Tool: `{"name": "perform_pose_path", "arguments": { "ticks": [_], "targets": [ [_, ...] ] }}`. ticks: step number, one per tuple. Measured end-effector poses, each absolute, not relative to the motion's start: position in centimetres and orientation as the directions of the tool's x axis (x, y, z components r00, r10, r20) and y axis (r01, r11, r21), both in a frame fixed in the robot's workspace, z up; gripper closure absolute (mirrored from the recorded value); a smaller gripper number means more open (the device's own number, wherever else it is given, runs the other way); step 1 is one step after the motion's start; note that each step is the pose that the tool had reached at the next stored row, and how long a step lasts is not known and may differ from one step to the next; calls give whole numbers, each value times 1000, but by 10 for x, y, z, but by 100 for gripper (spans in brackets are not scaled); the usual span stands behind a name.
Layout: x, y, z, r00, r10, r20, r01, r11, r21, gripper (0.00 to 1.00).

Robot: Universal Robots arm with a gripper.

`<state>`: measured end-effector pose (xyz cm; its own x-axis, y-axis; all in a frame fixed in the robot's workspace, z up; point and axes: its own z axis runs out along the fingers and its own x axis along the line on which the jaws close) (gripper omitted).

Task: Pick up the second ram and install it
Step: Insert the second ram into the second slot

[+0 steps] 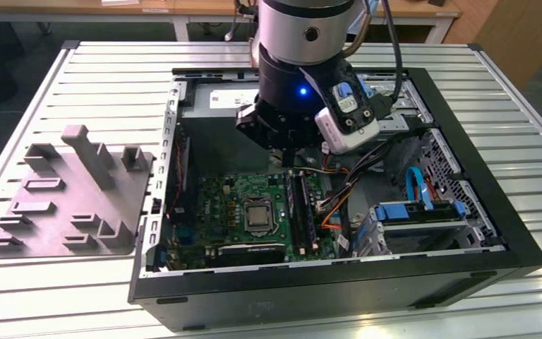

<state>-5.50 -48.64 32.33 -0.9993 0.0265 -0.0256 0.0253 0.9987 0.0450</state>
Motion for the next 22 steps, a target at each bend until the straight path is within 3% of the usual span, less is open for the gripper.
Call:
{"name": "perform_pose_path", "arguments": {
  "ticks": [14, 22],
  "targets": [
    [-45, -486, 313, -999, 23, -26, 22, 999, 45, 89],
    [-45, -486, 307, -999, 6, -46, 4, 999, 45, 89]
  ]
}}
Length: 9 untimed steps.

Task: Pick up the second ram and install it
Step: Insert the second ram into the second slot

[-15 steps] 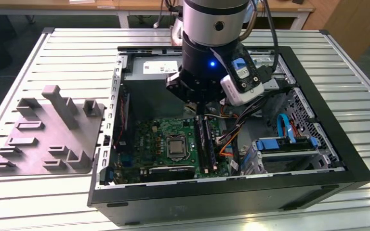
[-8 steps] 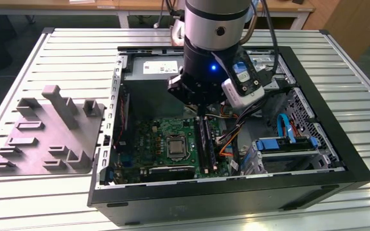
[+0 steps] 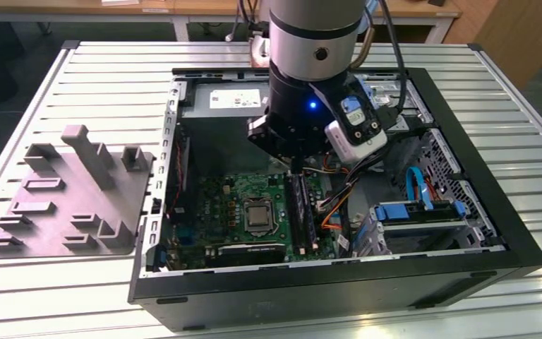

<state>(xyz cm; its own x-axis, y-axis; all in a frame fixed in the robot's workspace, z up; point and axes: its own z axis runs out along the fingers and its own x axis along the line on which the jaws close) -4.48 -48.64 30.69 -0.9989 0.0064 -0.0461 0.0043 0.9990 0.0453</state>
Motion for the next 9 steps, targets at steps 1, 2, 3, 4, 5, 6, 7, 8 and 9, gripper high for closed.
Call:
{"name": "perform_pose_path", "arguments": {
  "ticks": [1, 2, 3, 4, 5, 6, 7, 8, 9],
  "targets": [
    [-45, -486, 306, -999, 6, -46, 4, 999, 45, 89],
    [-45, -486, 304, -999, 6, -47, 4, 999, 45, 89],
    [-45, -486, 303, -999, 6, -47, 4, 999, 45, 89],
    [-45, -486, 302, -999, 6, -47, 4, 999, 45, 89],
    [-45, -486, 301, -999, 6, -47, 4, 999, 45, 89],
    [-45, -486, 300, -999, 6, -47, 4, 999, 45, 89],
    [-45, -486, 299, -999, 6, -47, 4, 999, 45, 89],
    [-45, -486, 298, -999, 6, -47, 4, 999, 45, 89],
    [-45, -486, 298, -999, 6, -47, 4, 999, 45, 89]
  ]
}}
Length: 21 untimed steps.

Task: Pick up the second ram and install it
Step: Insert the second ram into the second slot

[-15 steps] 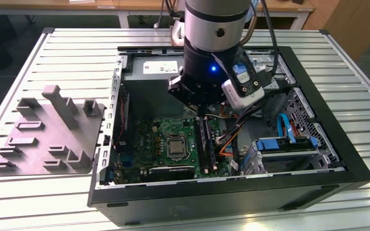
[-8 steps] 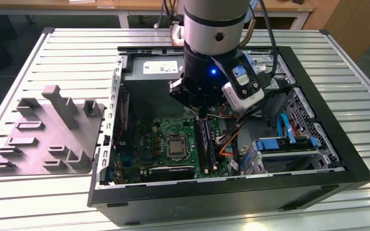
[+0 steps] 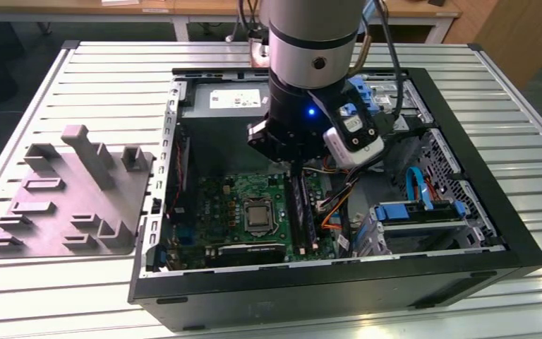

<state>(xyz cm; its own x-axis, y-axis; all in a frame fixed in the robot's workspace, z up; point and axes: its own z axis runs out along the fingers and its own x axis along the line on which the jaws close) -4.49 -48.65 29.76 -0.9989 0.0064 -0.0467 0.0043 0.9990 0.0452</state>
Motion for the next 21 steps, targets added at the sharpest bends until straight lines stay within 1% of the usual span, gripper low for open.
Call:
{"name": "perform_pose_path", "arguments": {
  "ticks": [21],
  "targets": [
    [-45, -486, 276, -999, 17, -47, 15, 999, 44, 89]
  ]
}}
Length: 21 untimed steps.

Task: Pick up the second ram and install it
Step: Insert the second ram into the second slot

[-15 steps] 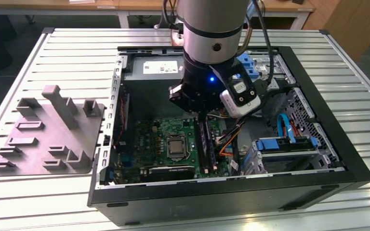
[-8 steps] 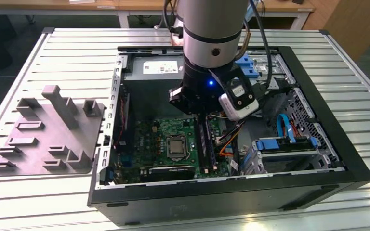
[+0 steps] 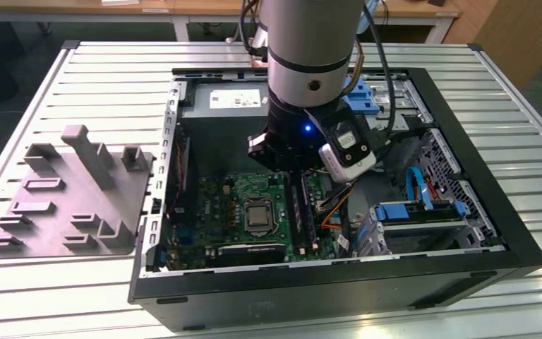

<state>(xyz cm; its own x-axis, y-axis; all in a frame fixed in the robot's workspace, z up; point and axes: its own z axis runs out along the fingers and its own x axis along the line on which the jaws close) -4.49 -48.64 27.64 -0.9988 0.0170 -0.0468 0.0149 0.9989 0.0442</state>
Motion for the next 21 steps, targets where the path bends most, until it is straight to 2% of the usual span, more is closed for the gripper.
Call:
{"name": "perform_pose_path", "arguments": {
  "ticks": [21],
  "targets": [
    [-45, -486, 265, -999, 17, -47, 15, 999, 44, 89]
  ]
}}
